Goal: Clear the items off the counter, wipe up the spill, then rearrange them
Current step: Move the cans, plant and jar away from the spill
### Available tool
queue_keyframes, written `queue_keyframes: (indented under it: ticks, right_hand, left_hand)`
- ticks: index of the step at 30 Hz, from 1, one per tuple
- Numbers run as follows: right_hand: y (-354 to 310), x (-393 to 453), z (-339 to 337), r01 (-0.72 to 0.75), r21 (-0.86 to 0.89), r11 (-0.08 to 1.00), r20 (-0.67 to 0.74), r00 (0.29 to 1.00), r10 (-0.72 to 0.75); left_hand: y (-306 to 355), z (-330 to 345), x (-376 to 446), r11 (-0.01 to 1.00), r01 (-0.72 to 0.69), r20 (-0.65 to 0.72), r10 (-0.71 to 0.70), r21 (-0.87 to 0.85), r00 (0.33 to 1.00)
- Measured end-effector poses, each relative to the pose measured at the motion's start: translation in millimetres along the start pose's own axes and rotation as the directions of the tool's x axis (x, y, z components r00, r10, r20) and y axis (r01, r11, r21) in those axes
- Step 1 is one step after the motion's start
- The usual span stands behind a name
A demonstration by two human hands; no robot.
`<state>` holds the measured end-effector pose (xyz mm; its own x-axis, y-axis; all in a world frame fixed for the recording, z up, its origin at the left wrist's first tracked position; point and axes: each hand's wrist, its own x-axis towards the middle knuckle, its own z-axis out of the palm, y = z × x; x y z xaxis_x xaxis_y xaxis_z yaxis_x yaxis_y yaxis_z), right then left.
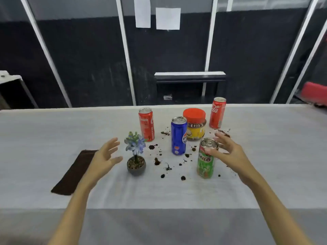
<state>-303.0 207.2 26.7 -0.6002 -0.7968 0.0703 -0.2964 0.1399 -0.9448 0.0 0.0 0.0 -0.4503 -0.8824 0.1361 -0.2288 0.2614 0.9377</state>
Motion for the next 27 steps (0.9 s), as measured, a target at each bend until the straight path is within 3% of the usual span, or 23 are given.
queue_keyframes:
  ticks: [6, 17, 21, 27]
  right_hand:
    - [11, -6, 26, 0.000, 0.094, 0.996, -0.023, 1.000, 0.002]
    - [4, -5, 28, 0.076, 0.022, 0.997, -0.156, 0.985, -0.072]
    - [-27, 1, 33, 0.166, 0.024, 0.986, -0.096, 0.982, -0.163]
    - [-88, 19, 94, 0.285, 0.076, 0.956, 0.124, 0.948, -0.293]
  left_hand:
    - [-24, 45, -8, 0.990, 0.096, 0.044, -0.101, 0.103, 0.994]
    - [-19, 57, -11, 0.983, 0.076, -0.196, -0.042, 0.170, 0.980]
    - [2, 35, -8, 0.994, 0.017, -0.262, 0.013, 0.112, 0.965]
    - [2, -48, -10, 0.992, 0.036, -0.341, 0.006, 0.118, 0.940]
